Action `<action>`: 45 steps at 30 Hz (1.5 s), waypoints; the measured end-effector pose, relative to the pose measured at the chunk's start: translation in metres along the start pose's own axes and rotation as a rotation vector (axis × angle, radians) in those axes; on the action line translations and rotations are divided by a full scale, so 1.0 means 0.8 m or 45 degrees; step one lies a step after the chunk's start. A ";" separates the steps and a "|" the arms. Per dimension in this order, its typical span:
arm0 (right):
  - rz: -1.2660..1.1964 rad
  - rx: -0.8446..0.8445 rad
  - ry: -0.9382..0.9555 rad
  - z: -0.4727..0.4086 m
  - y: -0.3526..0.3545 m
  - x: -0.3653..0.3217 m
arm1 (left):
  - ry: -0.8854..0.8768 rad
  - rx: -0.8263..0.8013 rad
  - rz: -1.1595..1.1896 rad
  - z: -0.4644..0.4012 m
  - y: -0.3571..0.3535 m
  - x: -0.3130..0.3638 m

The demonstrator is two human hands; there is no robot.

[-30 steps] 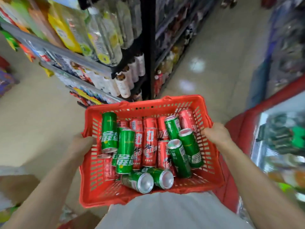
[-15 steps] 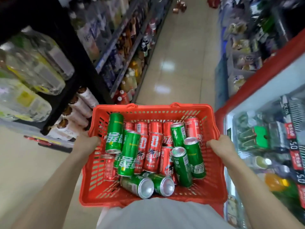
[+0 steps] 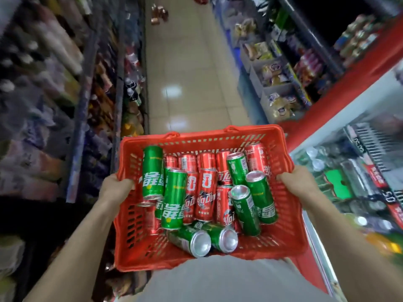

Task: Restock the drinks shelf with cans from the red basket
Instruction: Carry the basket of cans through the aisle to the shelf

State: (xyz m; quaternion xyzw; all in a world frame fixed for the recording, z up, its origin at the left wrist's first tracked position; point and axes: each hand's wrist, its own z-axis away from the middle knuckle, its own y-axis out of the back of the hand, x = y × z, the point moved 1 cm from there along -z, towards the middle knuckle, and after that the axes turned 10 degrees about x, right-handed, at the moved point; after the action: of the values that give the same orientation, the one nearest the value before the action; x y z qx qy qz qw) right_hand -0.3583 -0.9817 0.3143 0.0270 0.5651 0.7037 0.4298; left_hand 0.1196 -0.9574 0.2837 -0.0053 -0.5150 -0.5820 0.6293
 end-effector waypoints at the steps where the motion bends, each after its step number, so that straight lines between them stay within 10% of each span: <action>1: -0.018 -0.007 -0.019 -0.017 -0.001 -0.012 | -0.015 -0.014 -0.008 -0.005 -0.007 0.032; 45: -0.066 -0.129 0.078 -1.090 -0.093 -1.069 | 0.117 0.167 0.033 -0.919 -0.350 1.057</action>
State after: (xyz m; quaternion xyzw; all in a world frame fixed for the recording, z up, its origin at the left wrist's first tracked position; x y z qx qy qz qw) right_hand -0.2343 -2.1987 0.3226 -0.0308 0.5421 0.7205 0.4313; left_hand 0.2095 -2.1080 0.3262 0.0560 -0.5226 -0.5384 0.6586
